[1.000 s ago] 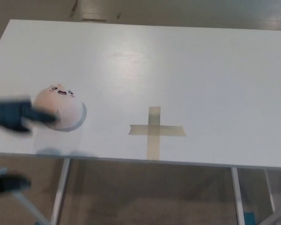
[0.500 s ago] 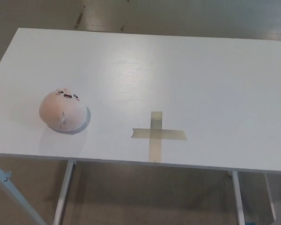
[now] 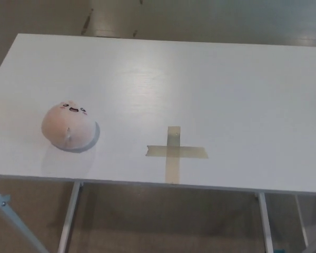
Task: Use the left hand to take the pink dumpling toy on a person's hand and put it on the desk.
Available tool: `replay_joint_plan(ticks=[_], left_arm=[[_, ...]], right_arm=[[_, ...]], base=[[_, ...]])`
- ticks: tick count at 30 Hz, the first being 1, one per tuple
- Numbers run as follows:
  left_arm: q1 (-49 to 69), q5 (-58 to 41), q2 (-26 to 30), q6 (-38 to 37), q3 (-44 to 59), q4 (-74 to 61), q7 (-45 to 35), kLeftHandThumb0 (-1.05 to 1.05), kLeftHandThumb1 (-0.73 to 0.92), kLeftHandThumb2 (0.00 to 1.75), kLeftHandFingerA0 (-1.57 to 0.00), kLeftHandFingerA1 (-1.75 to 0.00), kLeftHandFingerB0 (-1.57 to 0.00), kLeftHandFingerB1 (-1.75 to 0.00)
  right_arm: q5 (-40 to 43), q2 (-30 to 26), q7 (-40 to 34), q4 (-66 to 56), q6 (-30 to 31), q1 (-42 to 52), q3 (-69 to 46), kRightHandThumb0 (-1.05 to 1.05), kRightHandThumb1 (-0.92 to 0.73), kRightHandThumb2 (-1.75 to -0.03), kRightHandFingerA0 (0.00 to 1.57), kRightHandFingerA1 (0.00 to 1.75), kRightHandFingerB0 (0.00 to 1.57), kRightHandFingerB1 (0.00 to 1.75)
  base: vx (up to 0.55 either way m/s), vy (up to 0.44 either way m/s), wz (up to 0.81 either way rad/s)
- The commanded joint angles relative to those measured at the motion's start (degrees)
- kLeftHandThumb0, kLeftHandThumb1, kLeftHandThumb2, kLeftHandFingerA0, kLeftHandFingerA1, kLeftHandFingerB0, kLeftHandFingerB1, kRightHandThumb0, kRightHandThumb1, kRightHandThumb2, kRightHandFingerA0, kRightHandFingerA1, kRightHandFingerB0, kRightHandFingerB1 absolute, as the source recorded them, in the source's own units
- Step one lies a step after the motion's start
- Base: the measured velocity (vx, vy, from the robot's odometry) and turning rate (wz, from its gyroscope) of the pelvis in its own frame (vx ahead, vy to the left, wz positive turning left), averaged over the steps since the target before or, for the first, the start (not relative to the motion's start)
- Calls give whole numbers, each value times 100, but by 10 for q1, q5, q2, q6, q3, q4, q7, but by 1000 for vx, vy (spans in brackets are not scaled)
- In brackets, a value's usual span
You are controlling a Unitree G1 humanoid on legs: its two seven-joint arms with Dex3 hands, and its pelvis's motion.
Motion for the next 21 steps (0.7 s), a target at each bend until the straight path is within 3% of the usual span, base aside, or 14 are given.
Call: replay_joint_plan(ticks=[1, 11, 12, 18, 19, 21], left_arm=[[-183, 83, -47, 25, -40, 409, 294, -62, 61, 90, -53, -54, -36, -48], [-203, 69, -25, -8, -53, 456, 270, -60, 61, 91, -55, -55, -42, -50], [-205, 69, -25, -11, -55, 462, 271, -56, 74, 63, -63, -42, -48, -37], [-232, 69, -21, -26, -72, 496, 284, -55, 74, 63, -64, -41, -47, -36], [-241, 68, -18, -29, -76, 501, 283, -58, 61, 91, -55, -55, -40, -49], [-248, 67, -16, -32, -80, 507, 283, -58, 61, 91, -55, -55, -40, -49]], right_arm=[[8, 19, -63, 0, -33, 4, -20, -23, -69, -60, 71, 47, 53, 41], [9, 19, -44, -2, -26, -9, -19, -23, -69, -60, 70, 47, 56, 43], [10, 19, -42, -2, -26, -9, -21, -23, -69, -60, 70, 47, 55, 43], [14, 17, -32, -2, -24, -20, -28, -23, -70, -61, 69, 47, 53, 42], [18, 17, -30, -3, -23, -24, -33, -23, -70, -61, 68, 47, 54, 43], [19, 17, -29, -3, -22, -27, -37, -23, -70, -61, 68, 47, 54, 43]], base=[[0, 0, 0], [0, 0, 0], [0, 0, 0], [0, 0, 0], [0, 0, 0], [0, 0, 0]])
